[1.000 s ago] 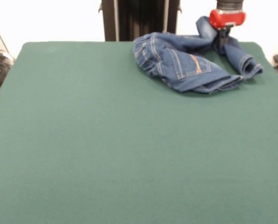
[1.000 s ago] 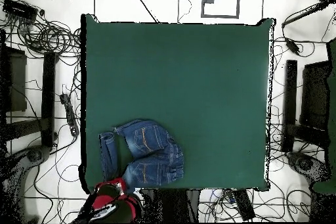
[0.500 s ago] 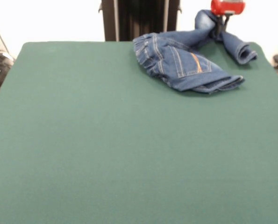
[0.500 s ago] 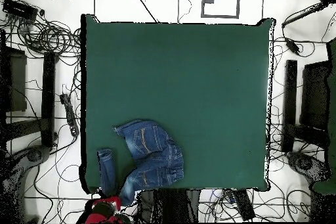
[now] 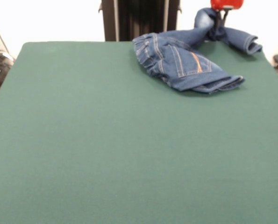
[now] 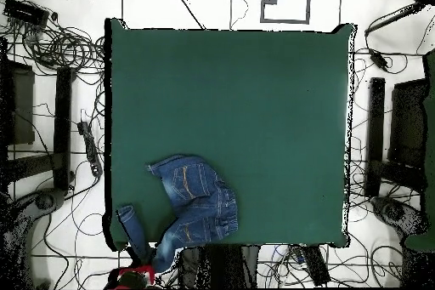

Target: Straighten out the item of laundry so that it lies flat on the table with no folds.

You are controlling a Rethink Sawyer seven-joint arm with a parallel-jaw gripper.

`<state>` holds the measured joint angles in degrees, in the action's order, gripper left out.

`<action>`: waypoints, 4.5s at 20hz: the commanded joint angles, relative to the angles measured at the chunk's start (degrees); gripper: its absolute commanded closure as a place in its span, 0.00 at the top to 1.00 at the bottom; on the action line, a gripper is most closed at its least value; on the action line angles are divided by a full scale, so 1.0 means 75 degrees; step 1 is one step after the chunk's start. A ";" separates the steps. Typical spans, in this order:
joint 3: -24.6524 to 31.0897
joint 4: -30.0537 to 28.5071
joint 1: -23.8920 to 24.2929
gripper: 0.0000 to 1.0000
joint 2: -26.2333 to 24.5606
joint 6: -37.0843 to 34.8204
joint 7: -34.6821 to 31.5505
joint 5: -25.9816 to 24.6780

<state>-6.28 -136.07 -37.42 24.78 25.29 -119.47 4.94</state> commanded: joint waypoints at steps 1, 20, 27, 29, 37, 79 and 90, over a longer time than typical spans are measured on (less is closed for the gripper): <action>0.0824 0.0308 0.0159 0.00 -0.0316 -0.0072 -0.1872 0.0415; 0.0966 0.0315 -0.0155 0.00 0.0066 -0.0535 -0.1500 0.0502; 0.0794 0.0380 -0.0387 1.00 0.0134 -0.0623 -0.1420 0.0553; 0.0816 0.0376 -0.0349 1.00 0.0152 -0.0628 -0.1487 0.0558; 0.1078 -0.0203 0.0143 1.00 0.1249 -0.1374 -0.1633 0.0571; 0.2007 0.2695 0.4022 1.00 0.2215 -0.5209 0.0760 -0.3594; 0.2275 0.2970 0.4772 1.00 0.1787 -0.4910 0.0671 -0.4615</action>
<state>4.28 -118.46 -2.36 42.98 -9.00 -119.47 -27.46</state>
